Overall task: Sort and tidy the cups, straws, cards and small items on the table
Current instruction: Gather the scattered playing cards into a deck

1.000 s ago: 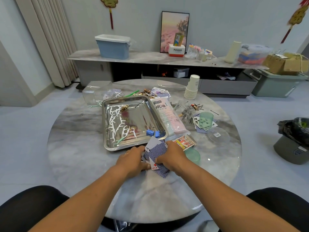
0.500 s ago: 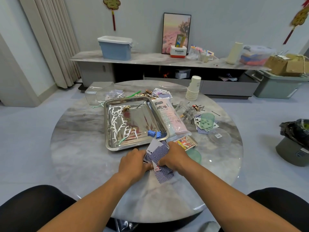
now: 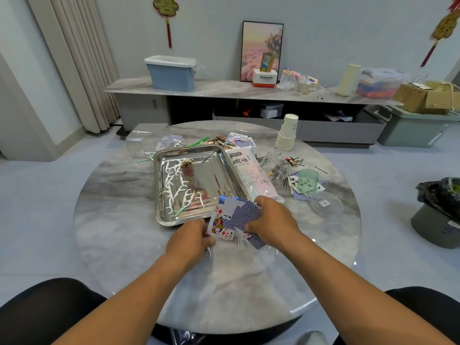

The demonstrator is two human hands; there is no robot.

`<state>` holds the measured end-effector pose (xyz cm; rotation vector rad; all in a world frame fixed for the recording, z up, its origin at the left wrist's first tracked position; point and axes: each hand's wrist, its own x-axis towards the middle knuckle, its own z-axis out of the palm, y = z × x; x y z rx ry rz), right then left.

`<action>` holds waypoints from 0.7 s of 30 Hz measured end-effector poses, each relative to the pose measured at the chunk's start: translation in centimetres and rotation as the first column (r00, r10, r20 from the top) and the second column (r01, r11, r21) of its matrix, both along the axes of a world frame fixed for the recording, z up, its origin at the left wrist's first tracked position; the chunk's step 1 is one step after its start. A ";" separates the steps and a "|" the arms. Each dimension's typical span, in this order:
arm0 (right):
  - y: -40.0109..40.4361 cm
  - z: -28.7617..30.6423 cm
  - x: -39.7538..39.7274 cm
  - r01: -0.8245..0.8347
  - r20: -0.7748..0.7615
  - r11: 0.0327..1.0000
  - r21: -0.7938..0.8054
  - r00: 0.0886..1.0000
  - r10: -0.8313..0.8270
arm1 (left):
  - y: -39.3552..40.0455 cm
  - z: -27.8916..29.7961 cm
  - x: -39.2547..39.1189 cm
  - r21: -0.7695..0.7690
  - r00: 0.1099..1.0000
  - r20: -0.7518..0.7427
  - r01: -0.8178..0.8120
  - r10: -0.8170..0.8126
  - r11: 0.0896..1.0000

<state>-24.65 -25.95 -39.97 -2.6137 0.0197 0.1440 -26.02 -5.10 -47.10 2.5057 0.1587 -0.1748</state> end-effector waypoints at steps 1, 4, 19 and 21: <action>0.0 0.0 -0.1 -0.011 0.046 0.999 -0.049 0.999 0.013 | 0.0 0.0 0.1 0.009 1.000 0.000 -0.016 0.016 1.000; -0.1 -0.5 -0.4 -0.043 0.099 0.993 -0.111 0.994 0.054 | 0.1 0.1 0.2 0.022 0.999 0.017 -0.040 0.039 0.999; 0.8 -2.1 0.2 -0.196 0.084 0.977 0.077 0.978 0.190 | -1.7 1.5 0.0 0.030 0.930 0.209 0.302 -0.301 0.953; 0.7 -2.2 0.3 -0.174 0.104 0.981 0.088 0.981 0.165 | -1.7 1.8 -0.2 0.019 0.935 0.227 0.274 -0.271 0.961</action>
